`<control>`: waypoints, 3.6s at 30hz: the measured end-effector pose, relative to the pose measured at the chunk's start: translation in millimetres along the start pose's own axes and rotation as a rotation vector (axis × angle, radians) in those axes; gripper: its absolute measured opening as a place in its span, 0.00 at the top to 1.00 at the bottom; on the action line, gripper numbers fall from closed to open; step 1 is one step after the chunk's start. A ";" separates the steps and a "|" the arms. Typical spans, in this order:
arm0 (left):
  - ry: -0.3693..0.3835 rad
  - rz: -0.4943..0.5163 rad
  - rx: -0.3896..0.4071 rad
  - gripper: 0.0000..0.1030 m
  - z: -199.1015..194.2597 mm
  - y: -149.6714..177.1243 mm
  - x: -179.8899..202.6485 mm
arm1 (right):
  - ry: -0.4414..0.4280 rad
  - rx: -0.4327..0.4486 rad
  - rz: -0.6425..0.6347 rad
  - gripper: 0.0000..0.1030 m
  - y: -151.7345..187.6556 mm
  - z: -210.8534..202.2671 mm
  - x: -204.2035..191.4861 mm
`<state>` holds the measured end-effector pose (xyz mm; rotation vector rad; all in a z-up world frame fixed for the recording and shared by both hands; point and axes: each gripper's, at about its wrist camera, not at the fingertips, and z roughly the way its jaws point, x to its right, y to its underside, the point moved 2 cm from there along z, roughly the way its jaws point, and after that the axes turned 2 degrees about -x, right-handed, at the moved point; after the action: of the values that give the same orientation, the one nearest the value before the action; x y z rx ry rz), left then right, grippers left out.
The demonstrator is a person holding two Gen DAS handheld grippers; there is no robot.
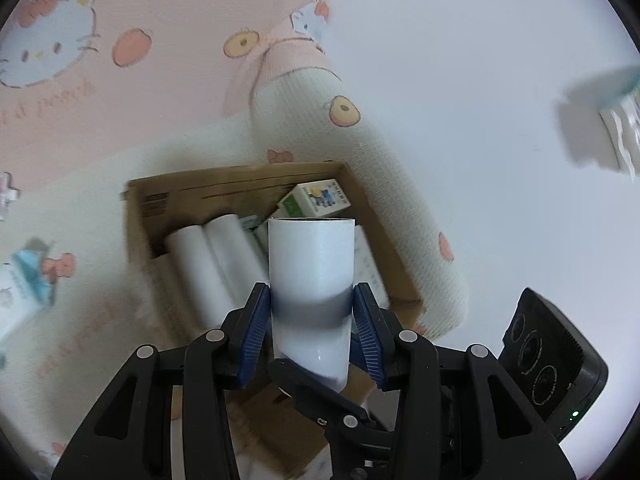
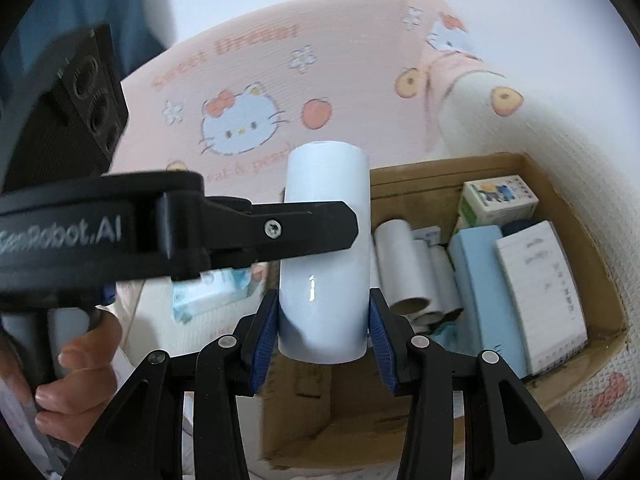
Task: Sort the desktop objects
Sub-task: 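Carry the upright roll with the right gripper into the cardboard box, then open the right gripper beside the other rolls and withdraw, then move the right gripper back to the remaining white rolls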
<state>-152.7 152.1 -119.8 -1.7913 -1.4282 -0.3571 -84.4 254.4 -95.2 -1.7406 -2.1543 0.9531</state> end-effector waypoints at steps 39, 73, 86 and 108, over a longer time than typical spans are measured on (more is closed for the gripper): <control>-0.034 -0.278 -0.216 0.54 131.2 -47.0 -50.8 | 0.085 -0.306 -0.062 0.60 -41.6 102.0 100.6; -0.149 -0.158 -0.139 0.86 106.3 -55.4 -34.7 | 0.110 -0.331 -0.111 0.78 -51.0 127.7 118.7; -0.173 -0.166 0.008 0.49 27.3 -36.4 -45.7 | 0.115 -0.192 -0.160 0.78 -26.7 59.5 98.9; -0.237 0.121 0.074 0.82 -53.8 39.1 -56.8 | 0.110 -0.155 -0.367 0.78 5.2 27.2 -66.4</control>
<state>-121.9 72.4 -138.3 -1.8966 -1.4643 -0.0288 -76.4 183.4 -104.1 -1.3474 -2.4111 0.5974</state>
